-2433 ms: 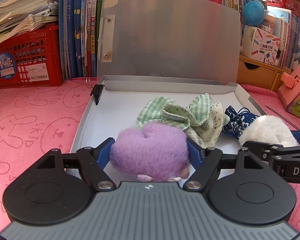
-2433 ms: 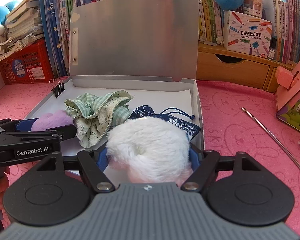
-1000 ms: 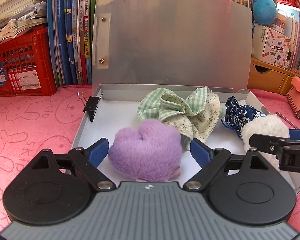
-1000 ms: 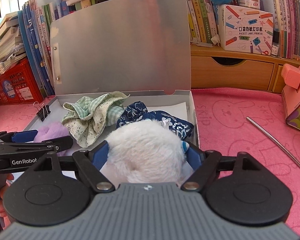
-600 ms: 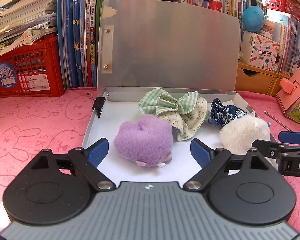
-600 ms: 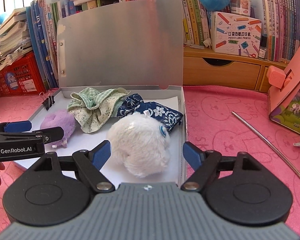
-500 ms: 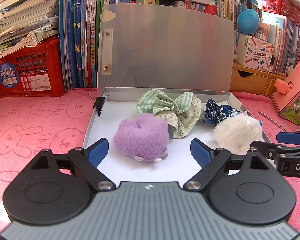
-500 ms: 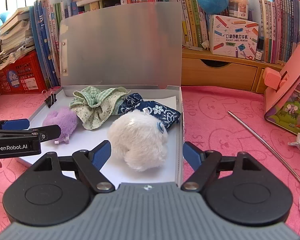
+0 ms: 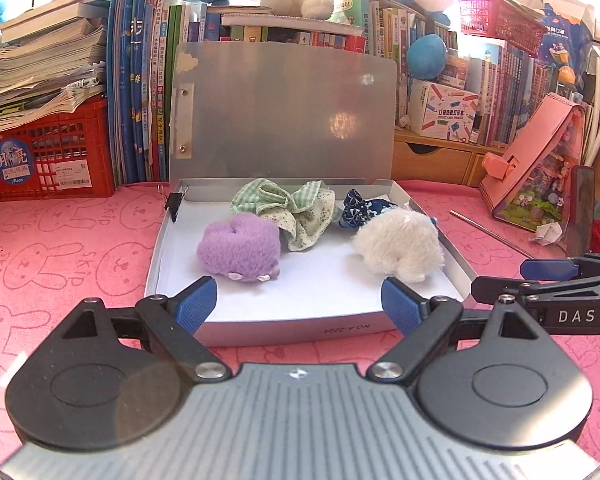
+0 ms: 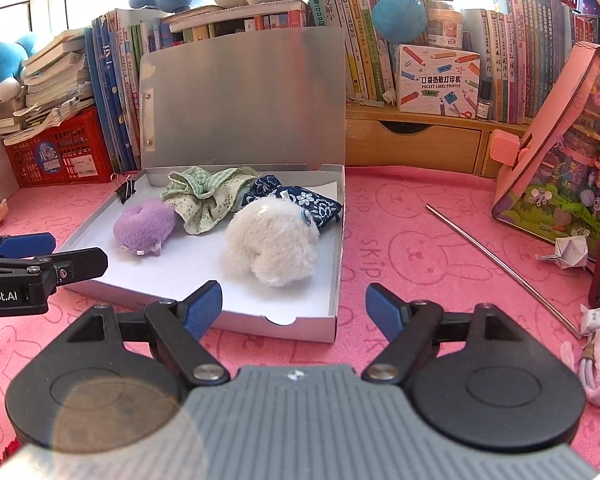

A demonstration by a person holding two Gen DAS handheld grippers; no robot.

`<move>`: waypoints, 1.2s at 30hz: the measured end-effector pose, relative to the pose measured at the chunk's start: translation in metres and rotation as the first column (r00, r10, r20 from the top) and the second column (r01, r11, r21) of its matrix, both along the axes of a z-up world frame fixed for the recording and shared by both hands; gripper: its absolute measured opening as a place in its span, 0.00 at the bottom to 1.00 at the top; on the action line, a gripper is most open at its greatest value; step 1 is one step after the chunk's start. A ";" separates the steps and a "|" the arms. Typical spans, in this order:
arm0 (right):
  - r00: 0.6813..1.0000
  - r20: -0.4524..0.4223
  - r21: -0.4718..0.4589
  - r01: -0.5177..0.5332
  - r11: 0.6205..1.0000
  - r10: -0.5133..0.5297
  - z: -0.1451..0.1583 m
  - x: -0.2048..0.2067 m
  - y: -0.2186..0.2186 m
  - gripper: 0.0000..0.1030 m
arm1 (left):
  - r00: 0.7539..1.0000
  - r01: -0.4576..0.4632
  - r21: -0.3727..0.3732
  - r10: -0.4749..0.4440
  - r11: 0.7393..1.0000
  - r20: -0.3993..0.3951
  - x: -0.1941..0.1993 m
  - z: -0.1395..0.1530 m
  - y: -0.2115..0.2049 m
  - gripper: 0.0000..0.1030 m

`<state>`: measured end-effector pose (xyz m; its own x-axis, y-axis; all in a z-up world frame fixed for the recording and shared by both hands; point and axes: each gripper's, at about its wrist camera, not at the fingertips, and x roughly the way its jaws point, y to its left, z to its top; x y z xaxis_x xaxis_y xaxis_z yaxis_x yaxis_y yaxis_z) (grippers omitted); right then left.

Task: Organize objects
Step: 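Withdraw both tools from the box toward the remaining toys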

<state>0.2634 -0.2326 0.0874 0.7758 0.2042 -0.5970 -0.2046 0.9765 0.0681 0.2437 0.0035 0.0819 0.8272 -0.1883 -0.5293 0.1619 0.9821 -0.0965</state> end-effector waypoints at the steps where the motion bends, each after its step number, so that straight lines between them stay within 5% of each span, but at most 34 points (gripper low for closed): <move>1: 1.000 0.002 0.000 -0.001 1.000 0.001 0.000 -0.004 -0.001 0.84 | 1.000 0.009 0.000 -0.009 1.000 0.001 -0.005 0.001 -0.001 0.89; 21: 0.998 0.057 0.002 -0.025 1.000 0.024 0.000 -0.090 -0.014 0.84 | 0.997 0.069 -0.065 -0.066 0.996 0.046 -0.086 0.000 -0.005 0.95; 36: 0.996 0.083 -0.011 -0.031 0.999 0.032 -0.013 -0.139 -0.010 0.84 | 0.992 0.107 -0.018 -0.106 0.994 0.066 -0.138 -0.020 -0.009 0.96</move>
